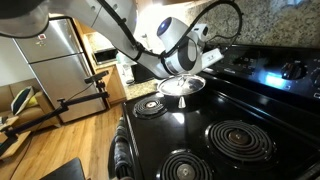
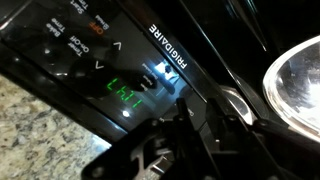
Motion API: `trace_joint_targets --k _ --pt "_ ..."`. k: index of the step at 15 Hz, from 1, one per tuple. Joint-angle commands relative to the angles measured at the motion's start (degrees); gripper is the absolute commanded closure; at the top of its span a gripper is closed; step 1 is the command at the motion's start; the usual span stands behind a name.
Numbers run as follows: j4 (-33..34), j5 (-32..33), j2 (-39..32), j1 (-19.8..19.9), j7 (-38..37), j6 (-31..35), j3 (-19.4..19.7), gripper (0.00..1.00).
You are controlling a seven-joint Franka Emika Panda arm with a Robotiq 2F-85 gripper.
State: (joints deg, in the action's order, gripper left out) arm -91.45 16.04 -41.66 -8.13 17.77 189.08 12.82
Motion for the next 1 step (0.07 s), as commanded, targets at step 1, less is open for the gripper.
trace_joint_targets --k 1 --pt "0.00 0.00 0.00 0.00 0.00 0.00 0.00 0.73"
